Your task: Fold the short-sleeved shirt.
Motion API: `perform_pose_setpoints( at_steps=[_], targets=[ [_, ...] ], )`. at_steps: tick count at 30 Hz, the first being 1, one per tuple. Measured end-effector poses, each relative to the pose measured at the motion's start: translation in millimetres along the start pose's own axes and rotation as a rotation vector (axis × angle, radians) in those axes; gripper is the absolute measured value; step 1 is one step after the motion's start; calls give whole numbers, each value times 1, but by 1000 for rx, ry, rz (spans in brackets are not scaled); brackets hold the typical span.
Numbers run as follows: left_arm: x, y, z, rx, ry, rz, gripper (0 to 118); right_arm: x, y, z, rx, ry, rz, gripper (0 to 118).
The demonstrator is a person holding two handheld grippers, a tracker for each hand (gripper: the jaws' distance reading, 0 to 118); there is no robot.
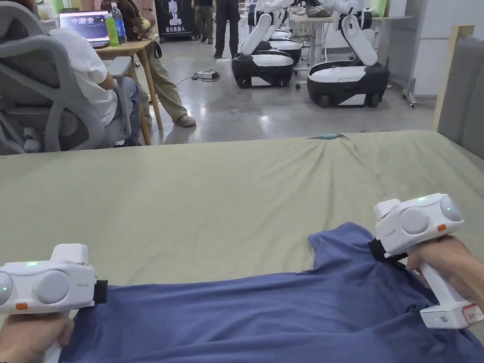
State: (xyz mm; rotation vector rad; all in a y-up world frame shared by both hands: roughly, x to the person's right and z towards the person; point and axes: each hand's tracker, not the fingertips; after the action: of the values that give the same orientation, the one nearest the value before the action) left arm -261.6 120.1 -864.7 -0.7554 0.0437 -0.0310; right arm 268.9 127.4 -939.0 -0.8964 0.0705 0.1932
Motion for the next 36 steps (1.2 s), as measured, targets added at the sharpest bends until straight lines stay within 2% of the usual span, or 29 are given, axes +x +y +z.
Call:
perform_pose_setpoints(
  at_steps=[5, 9, 13, 16, 24, 27, 29, 31, 33, 34, 35, 36],
  targets=[
    [-7, -11, 64, 59, -51, -11, 2, 4, -31, 87, 86, 28, -31, 0],
    [-16, -44, 116, 91, -55, -17, 3, 2, -86, 143, 129, 14, 33, 0],
    [-23, -96, 156, 91, -68, -25, 3, 3, -159, 185, 135, 68, -30, 1],
    [-27, -138, 170, 47, -91, -45, 3, 2, -204, 197, 113, 100, -31, 1],
    [-26, -196, 158, -42, -100, -50, 3, -17, -257, 180, -69, 76, 95, 1],
    [-26, -195, 154, -36, -97, -43, 3, -18, -260, 169, -74, 55, 84, 1],
    [-23, -192, 153, -39, -89, -53, 3, -14, -262, 161, -81, 53, 48, 2],
    [-22, -191, 152, -42, -81, -66, 13, -16, -263, 160, -65, 51, 12, 13],
    [-23, -191, 155, -36, -84, -65, 43, -15, -264, 164, -38, 52, -16, 35],
    [-25, -189, 158, -33, -84, -63, 53, -15, -263, 166, -20, 57, -13, 43],
    [-27, -185, 161, -27, -51, -55, 53, -15, -261, 173, 10, 90, -13, 43],
    [-31, -184, 165, -13, -14, -39, 99, -15, -259, 181, 23, 137, -24, 81]
  ],
)
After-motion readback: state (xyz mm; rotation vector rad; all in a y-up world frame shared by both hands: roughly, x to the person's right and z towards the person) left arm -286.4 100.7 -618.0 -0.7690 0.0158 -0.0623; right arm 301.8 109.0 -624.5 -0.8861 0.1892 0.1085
